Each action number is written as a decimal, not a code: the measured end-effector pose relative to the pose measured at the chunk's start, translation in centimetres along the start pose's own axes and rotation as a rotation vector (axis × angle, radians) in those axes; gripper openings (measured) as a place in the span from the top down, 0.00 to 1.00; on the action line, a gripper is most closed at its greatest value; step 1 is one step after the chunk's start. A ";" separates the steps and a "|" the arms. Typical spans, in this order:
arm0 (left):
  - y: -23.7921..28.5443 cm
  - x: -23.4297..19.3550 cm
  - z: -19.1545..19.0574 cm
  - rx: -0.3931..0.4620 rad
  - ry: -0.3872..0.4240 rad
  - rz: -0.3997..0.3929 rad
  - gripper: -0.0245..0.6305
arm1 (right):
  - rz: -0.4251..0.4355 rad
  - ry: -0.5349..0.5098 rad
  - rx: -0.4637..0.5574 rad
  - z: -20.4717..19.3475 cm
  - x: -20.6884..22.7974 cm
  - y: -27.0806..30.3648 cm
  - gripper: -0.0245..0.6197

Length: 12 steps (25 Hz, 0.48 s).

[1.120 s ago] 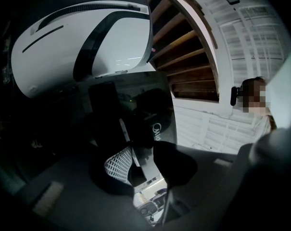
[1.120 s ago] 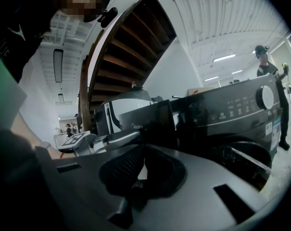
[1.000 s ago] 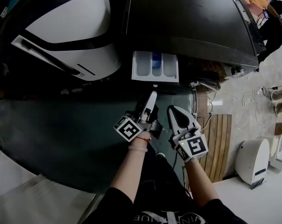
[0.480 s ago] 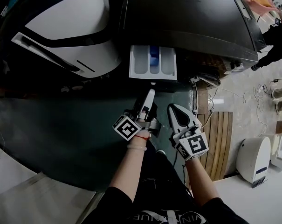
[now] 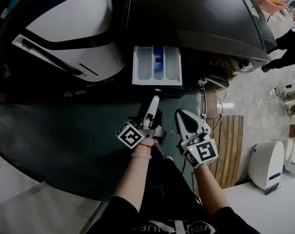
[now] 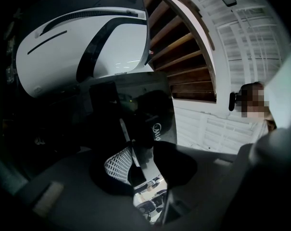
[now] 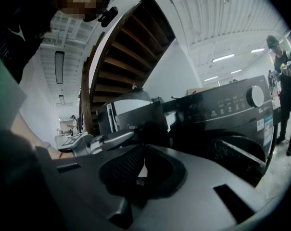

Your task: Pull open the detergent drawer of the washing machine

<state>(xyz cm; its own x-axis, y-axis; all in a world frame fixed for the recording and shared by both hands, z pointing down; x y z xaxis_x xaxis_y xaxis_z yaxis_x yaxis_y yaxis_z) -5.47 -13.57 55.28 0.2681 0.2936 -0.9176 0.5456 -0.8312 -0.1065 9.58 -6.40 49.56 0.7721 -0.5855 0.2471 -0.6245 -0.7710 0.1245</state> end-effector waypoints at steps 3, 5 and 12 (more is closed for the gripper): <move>-0.3 0.1 -0.1 0.002 -0.001 -0.005 0.75 | 0.003 -0.007 0.008 -0.3 -0.2 -0.2 0.94; -0.4 0.2 -0.2 0.005 -0.005 -0.013 0.75 | 0.006 -0.009 0.022 -0.3 -0.3 -0.2 0.94; -0.7 0.1 -0.3 0.001 -0.012 -0.012 0.75 | 0.000 -0.012 -0.006 -0.9 -0.2 -0.4 0.94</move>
<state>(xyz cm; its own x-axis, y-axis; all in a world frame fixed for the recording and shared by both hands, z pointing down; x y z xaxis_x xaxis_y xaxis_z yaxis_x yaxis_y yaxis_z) -5.58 -12.81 55.38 0.2518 0.2976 -0.9209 0.5479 -0.8282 -0.1178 9.56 -5.80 50.29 0.7731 -0.5889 0.2356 -0.6255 -0.7693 0.1299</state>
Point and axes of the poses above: the fingertips, and each gripper's own axes: y forward along the fingers, x to its right, z out of its top, the point moved 7 cm from there along -y, backward along the fingers, and after that the axes turned 9 degrees about z, right-handed, at the moved point
